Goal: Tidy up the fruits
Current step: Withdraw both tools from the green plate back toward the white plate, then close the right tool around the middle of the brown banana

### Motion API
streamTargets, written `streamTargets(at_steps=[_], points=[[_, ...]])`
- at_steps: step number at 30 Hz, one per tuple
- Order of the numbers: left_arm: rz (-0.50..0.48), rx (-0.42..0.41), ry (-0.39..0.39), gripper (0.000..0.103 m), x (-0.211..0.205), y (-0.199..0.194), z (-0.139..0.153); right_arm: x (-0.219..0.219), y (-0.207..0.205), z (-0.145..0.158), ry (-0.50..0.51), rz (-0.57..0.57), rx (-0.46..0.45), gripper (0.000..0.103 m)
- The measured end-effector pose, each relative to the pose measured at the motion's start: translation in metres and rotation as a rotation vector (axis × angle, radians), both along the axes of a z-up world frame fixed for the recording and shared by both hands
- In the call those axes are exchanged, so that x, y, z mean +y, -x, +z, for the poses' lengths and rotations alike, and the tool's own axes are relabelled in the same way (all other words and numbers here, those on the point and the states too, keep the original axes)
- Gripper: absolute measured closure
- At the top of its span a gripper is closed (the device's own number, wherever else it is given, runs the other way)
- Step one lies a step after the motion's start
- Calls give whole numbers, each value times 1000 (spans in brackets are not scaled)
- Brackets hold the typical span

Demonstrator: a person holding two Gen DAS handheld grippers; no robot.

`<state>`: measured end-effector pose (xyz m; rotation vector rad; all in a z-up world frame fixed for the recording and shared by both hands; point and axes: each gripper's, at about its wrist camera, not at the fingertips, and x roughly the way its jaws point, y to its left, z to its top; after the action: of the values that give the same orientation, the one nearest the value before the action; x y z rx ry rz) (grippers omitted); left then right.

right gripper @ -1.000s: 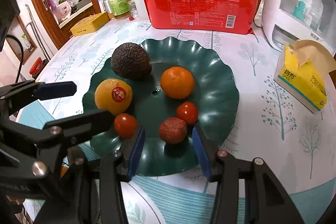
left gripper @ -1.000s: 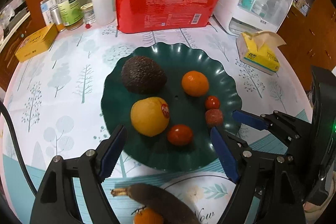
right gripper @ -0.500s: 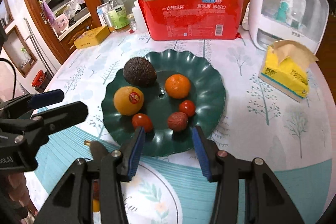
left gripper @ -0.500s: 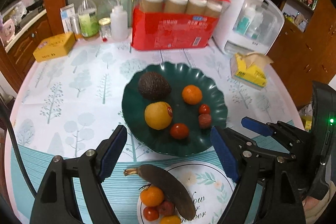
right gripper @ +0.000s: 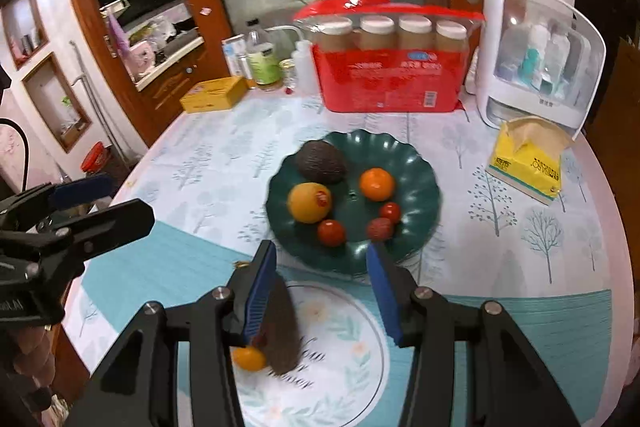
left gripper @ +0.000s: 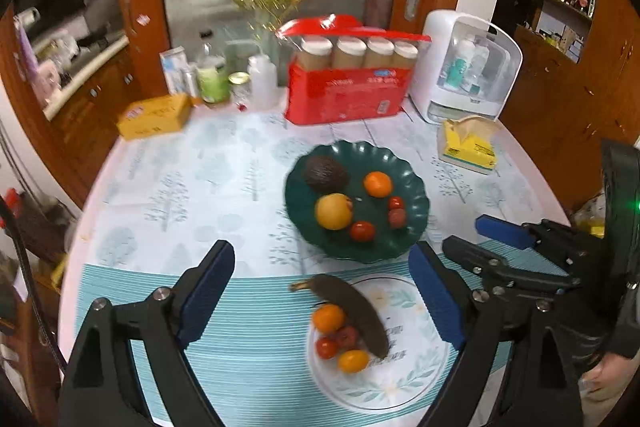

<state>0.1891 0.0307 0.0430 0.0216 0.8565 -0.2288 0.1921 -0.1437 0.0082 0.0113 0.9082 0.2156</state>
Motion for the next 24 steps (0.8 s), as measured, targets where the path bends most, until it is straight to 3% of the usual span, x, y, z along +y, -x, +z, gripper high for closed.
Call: streamTargets(at_steps=[6, 19, 22, 24], points=[[18, 21, 14, 15, 19, 21, -18, 11, 15, -6, -6, 19, 14, 55], [2, 223, 85, 15, 8, 48, -144, 15, 11, -88, -44, 12, 182, 56], [43, 242, 107, 20, 1, 50, -167, 15, 1, -111, -63, 14, 231, 59], [65, 256, 123, 29, -2, 48, -177, 19, -6, -124, -78, 27, 258, 62]])
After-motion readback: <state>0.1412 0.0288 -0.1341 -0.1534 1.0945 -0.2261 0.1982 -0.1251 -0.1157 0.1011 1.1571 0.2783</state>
